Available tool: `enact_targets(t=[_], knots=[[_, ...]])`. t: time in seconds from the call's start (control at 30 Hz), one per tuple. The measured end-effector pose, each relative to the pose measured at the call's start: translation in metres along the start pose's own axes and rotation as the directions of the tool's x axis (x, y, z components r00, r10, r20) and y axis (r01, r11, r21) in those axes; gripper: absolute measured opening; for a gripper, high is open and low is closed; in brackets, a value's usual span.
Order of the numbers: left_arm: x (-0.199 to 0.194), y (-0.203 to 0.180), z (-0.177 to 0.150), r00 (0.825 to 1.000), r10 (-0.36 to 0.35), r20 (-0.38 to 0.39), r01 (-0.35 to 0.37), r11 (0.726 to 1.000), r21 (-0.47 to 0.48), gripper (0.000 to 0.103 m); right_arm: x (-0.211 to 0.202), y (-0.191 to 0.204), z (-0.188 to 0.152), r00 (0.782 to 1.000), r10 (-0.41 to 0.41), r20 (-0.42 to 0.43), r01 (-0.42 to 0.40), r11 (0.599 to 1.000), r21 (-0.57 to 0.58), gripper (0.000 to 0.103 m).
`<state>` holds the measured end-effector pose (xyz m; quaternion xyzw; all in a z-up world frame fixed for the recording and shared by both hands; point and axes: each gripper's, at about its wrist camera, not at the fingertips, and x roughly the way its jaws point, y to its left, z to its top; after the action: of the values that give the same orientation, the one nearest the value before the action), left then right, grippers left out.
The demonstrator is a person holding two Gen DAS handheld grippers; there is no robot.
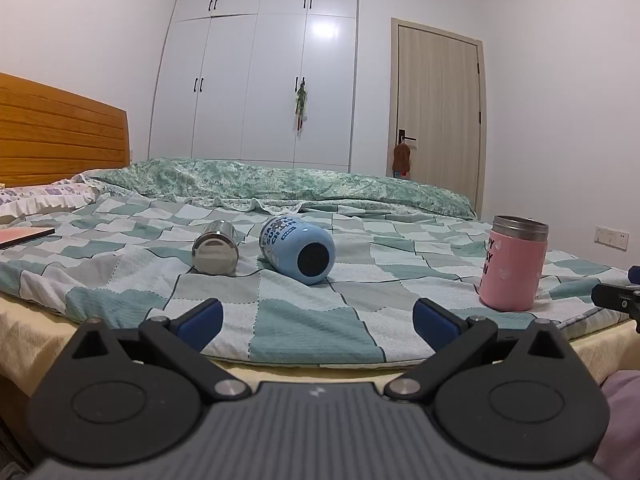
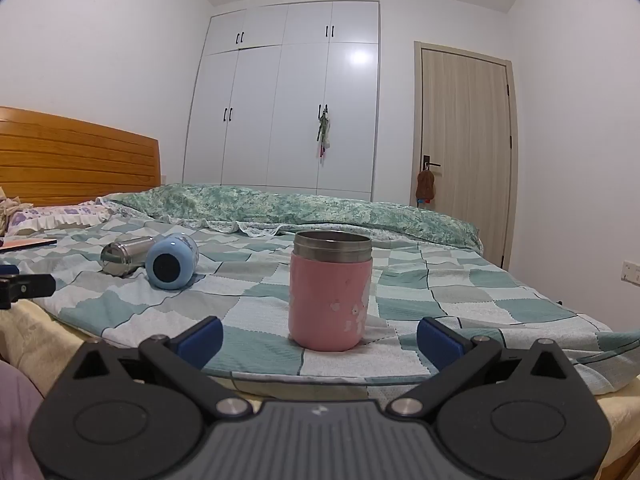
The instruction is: Flip cup upright
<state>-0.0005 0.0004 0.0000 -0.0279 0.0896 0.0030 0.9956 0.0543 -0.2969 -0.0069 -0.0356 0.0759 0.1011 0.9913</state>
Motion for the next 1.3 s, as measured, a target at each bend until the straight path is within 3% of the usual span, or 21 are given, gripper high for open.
enact_targets(t=[1.3], knots=[[-0.0041, -0.0005, 0.0038, 1.000, 0.000, 0.005, 0.000, 1.000, 0.006, 0.103, -0.0007, -0.0002, 0.0002, 1.000, 0.001, -0.001, -0.001, 1.000, 0.000, 0.103]])
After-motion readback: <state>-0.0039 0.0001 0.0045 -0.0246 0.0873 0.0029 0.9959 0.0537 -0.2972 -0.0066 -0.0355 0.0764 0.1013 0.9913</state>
